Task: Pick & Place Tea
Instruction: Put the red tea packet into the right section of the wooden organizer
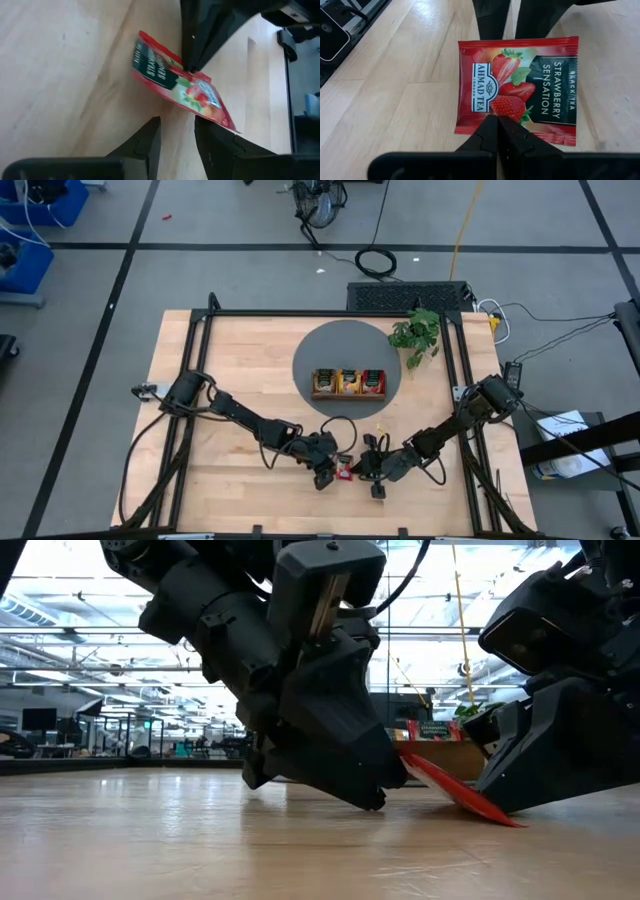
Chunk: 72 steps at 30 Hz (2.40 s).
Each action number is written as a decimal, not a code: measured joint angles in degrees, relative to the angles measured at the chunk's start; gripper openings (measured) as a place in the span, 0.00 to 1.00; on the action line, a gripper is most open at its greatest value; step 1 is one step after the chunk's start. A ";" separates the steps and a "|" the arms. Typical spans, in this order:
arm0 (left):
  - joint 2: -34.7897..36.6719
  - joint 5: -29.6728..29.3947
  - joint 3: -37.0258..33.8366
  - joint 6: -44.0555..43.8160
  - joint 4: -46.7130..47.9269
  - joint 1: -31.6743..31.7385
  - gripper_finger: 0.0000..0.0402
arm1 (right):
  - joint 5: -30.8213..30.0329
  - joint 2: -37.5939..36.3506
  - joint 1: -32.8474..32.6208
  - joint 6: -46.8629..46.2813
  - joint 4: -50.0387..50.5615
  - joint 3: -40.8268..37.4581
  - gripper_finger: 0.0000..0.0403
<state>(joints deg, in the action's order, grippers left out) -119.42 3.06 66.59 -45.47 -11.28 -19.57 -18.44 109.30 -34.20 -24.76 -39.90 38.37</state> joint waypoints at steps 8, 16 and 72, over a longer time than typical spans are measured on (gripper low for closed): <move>1.31 2.96 -0.04 1.24 0.35 0.00 0.31 | -0.01 -0.02 0.00 -0.05 0.17 0.00 0.00; 1.84 2.26 -0.04 1.77 0.19 0.68 0.31 | 0.00 -0.02 0.00 -0.05 0.45 0.00 0.00; 1.85 2.96 0.00 1.16 -0.36 0.00 0.31 | -1.05 -0.02 -0.04 -3.09 3.06 -2.27 0.00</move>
<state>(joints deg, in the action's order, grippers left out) -117.57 6.02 66.59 -44.31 -11.64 -19.57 -19.49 109.27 -34.24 -27.86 -36.84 36.10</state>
